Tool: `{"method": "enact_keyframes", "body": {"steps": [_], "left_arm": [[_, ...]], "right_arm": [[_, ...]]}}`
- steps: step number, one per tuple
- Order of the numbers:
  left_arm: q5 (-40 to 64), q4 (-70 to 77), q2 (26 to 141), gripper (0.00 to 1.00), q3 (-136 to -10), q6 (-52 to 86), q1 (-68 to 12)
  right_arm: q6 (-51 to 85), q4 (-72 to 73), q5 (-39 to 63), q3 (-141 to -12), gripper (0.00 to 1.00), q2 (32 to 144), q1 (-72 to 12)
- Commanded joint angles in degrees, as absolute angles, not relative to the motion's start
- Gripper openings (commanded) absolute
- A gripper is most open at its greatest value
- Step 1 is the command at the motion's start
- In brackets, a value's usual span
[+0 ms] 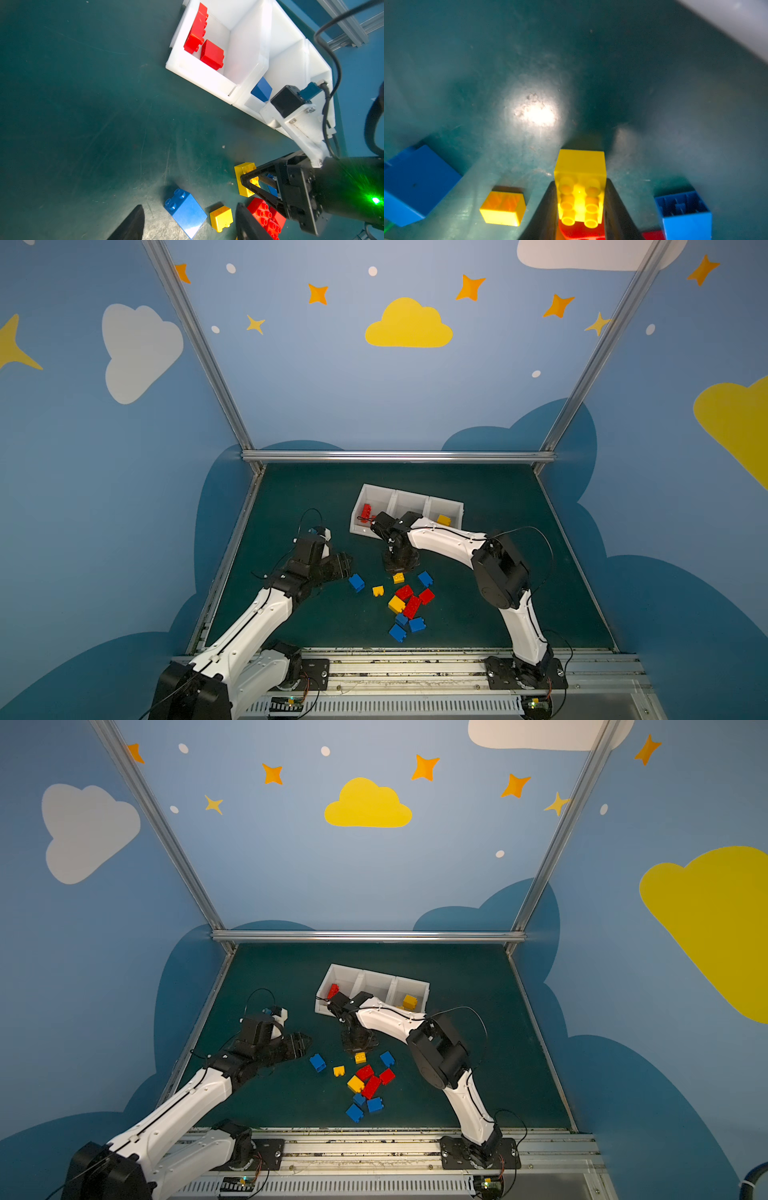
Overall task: Sort the legos into containers by color
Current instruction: Pick up the lego from the center of the table.
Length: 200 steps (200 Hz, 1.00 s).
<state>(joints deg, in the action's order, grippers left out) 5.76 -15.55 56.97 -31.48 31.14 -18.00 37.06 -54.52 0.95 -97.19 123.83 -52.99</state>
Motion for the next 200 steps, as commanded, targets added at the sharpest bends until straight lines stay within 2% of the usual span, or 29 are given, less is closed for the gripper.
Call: {"method": "enact_keyframes", "body": {"steps": [1,27,50,71,132,200], "left_arm": [[6.06,-14.75,56.0,0.69,-30.64,31.11,-17.84],[6.06,-14.72,55.81,0.69,-30.64,31.07,-17.81],[6.15,-14.58,55.82,0.69,-30.5,31.09,-17.82],[6.32,-14.37,55.83,0.69,-30.34,31.11,-17.82],[6.5,-14.14,55.7,0.69,-30.2,31.1,-17.84],[6.75,-14.5,54.94,0.69,-30.39,31.19,-17.84]], "right_arm": [[36.65,-56.95,-0.18,-98.26,0.23,124.73,-53.35],[36.43,-57.26,-0.27,-98.77,0.24,125.2,-53.35],[36.3,-58.38,-0.59,-100.11,0.34,126.11,-53.5],[35.88,-59.32,-0.88,-101.28,0.37,127.15,-53.7],[35.29,-60.37,-0.88,-102.49,0.23,127.66,-53.88],[31.49,-63.43,-3.66,-104.53,0.2,117.3,-51.78]]}}
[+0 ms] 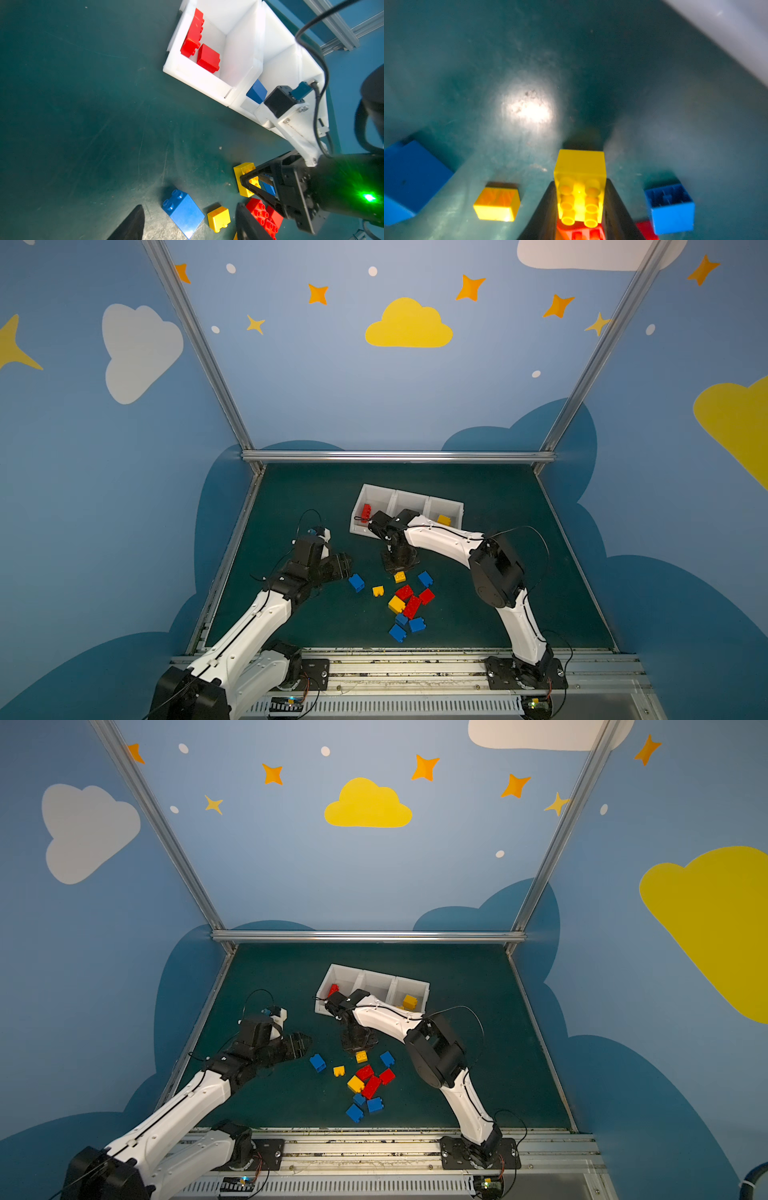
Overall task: Sort the legos into containers by color
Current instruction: Pick up the lego from the center of the table, then place the lego in the container.
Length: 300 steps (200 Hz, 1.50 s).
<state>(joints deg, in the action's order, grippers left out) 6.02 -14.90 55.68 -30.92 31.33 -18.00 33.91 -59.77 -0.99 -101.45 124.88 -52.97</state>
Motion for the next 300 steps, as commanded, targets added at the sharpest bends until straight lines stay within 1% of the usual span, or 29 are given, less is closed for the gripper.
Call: {"method": "enact_keyframes", "body": {"steps": [1,36,64,103,144,157,186,194,206,229,258,300], "left_arm": [[6.76,-14.5,54.94,0.69,-30.4,31.19,-17.84],[7.28,-14.47,55.26,0.69,-30.63,31.28,-17.79],[7.56,-14.57,55.41,0.69,-30.76,31.36,-17.85],[8.26,-15.1,55.68,0.69,-31.02,31.69,-18.04],[7.82,-16.3,55.7,0.69,-31.29,32.02,-18.86],[7.65,-16.5,55.68,0.69,-31.29,32.16,-19.16],[7.21,-16.7,56.16,0.69,-31.63,32.28,-19.9],[7.04,-16.75,56.45,0.69,-31.72,32.28,-19.97],[6.88,-16.87,56.61,0.69,-31.94,32.25,-20.29],[6.64,-17.13,56.87,0.7,-32.38,32.01,-20.66],[6.01,-18.39,57.55,0.7,-33.69,30.63,-22.11],[3.15,-22.31,59.92,0.7,-36.18,29.15,-26.36]], "right_arm": [[31.39,-63.57,-3.72,-104.65,0.2,117.1,-51.68],[27.42,-65.79,-6.72,-106.22,0.21,110.54,-45.57],[23.93,-65.6,-7.11,-106.17,0.21,109.07,-38.64],[20.27,-63.48,-5.67,-107.36,0.21,112.57,-30.86],[19.84,-63.12,-4.12,-110.07,0.22,117.29,-26.74],[19.78,-63.17,-3.71,-110.43,0.26,117.99,-26.04],[19.78,-63.21,-3.34,-110.0,0.5,117.95,-25.65],[19.86,-63.14,-3.38,-109.74,0.54,117.7,-25.58],[19.85,-63.01,-3.43,-109.51,0.58,117.14,-25.57],[19.8,-63.13,-3.38,-109.6,0.62,116.42,-25.36],[20.2,-63.22,-2.49,-108.72,0.63,114.35,-25.36],[21.42,-61.15,-1.24,-101.2,0.64,107.0,-25.84]]}}
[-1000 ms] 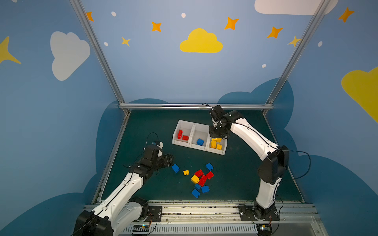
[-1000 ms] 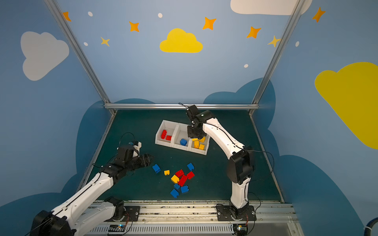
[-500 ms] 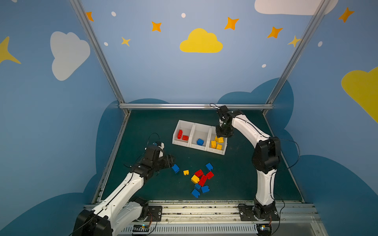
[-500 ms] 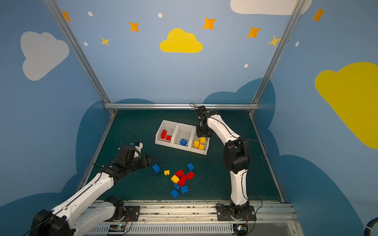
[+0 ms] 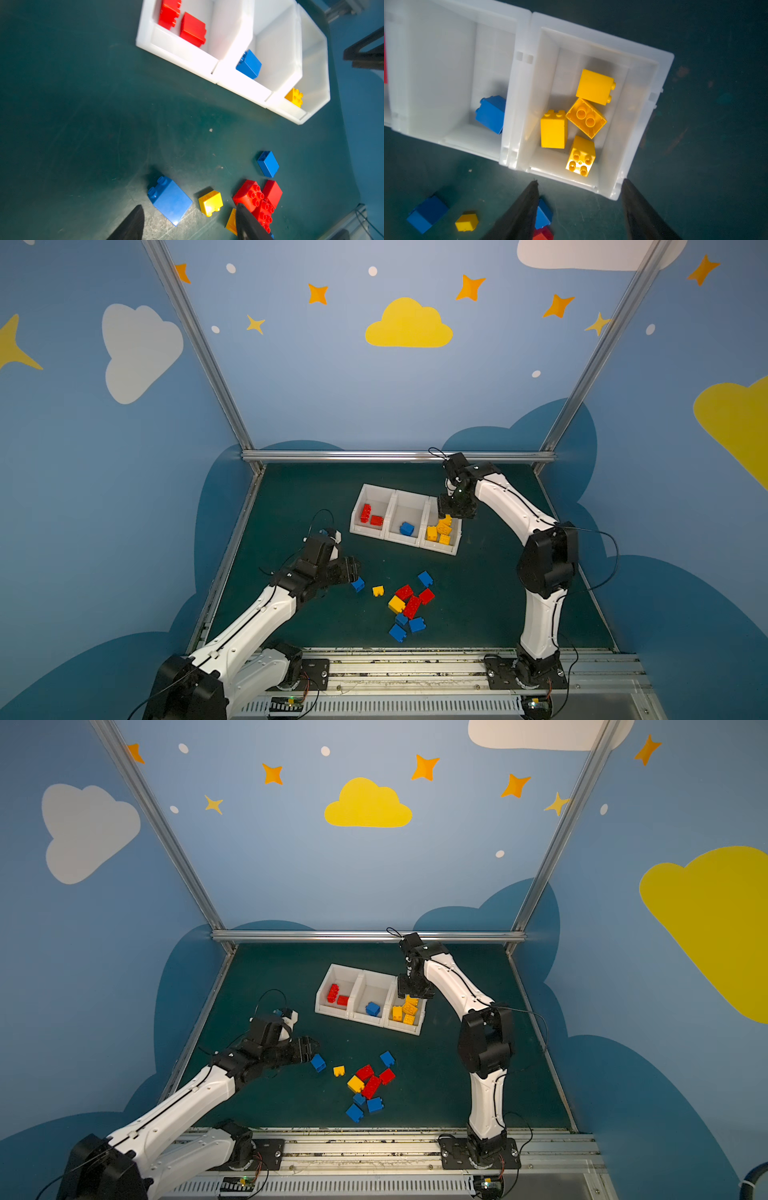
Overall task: Sort the legos into containers by color
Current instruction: Place the lego in the container, then pick up the lego from the center of the table.
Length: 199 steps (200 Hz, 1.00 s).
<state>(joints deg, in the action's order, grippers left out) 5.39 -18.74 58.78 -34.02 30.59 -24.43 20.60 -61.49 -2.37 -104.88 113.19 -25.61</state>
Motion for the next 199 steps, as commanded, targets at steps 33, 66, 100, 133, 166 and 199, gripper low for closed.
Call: {"method": "enact_keyframes", "body": {"steps": [33,66,100,133,166,199], "left_arm": [[2.65,-22.58,61.62,0.71,-36.06,31.38,-29.77],[0.39,-24.09,62.32,0.72,-34.62,36.98,-32.15],[-1.43,-24.18,61.88,0.76,-32.37,41.59,-32.49],[-1.98,-24.0,64.43,0.76,-32.77,42.54,-32.52],[-1.41,-21.77,68.93,0.76,-33.48,42.81,-32.52],[-0.62,-19.66,73.69,0.76,-35.67,41.6,-32.52]], "right_arm": [[22.15,-58.97,-0.32,-93.35,0.65,100.36,-26.09],[22.28,-57.88,0.16,-87.33,0.65,95.38,-26.19],[22.94,-56.61,0.7,-82.35,0.65,90.95,-26.04],[23.44,-56.25,0.88,-79.92,0.66,88.76,-26.09],[24.43,-55.09,1.67,-78.05,0.65,87.72,-26.05],[24.59,-55.02,1.67,-77.3,0.66,87.34,-26.04]]}}
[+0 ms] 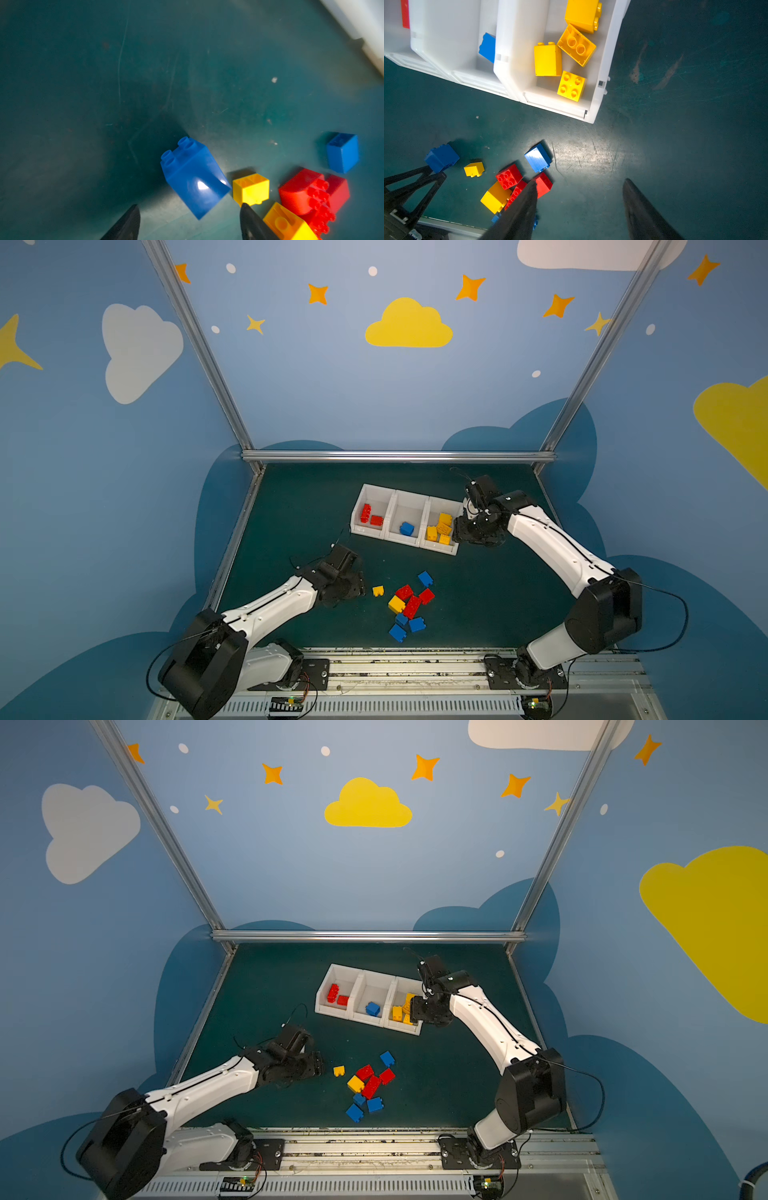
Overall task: Sort the legos into containers by color
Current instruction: Pick up the lego from the center of the table.
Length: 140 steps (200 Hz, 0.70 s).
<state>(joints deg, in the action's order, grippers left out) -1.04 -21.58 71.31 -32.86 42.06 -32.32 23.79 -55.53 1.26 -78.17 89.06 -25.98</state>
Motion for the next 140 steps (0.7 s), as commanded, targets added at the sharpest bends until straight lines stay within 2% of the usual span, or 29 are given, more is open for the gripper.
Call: {"method": "enact_keyframes", "body": {"steps": [1,45,81,106,140], "left_arm": [[-0.57,-19.63,73.85,0.76,-35.81,41.5,-32.52],[0.34,-19.41,81.33,0.75,-41.11,38.86,-32.47],[-0.08,-20.01,86.21,0.7,-44.05,37.15,-32.82],[-1.0,-20.64,87.65,0.65,-44.63,36.55,-33.36],[-2.02,-20.5,88.01,0.52,-44.09,36.4,-34.36]], "right_arm": [[24.6,-55.02,1.67,-77.23,0.66,87.35,-26.07],[24.7,-55.02,1.58,-76.46,0.66,86.55,-25.93],[24.96,-54.91,1.58,-75.47,0.66,85.7,-25.84],[25.16,-54.8,1.76,-74.55,0.66,84.97,-25.71],[25.49,-54.58,1.76,-73.72,0.64,84.36,-25.62]]}}
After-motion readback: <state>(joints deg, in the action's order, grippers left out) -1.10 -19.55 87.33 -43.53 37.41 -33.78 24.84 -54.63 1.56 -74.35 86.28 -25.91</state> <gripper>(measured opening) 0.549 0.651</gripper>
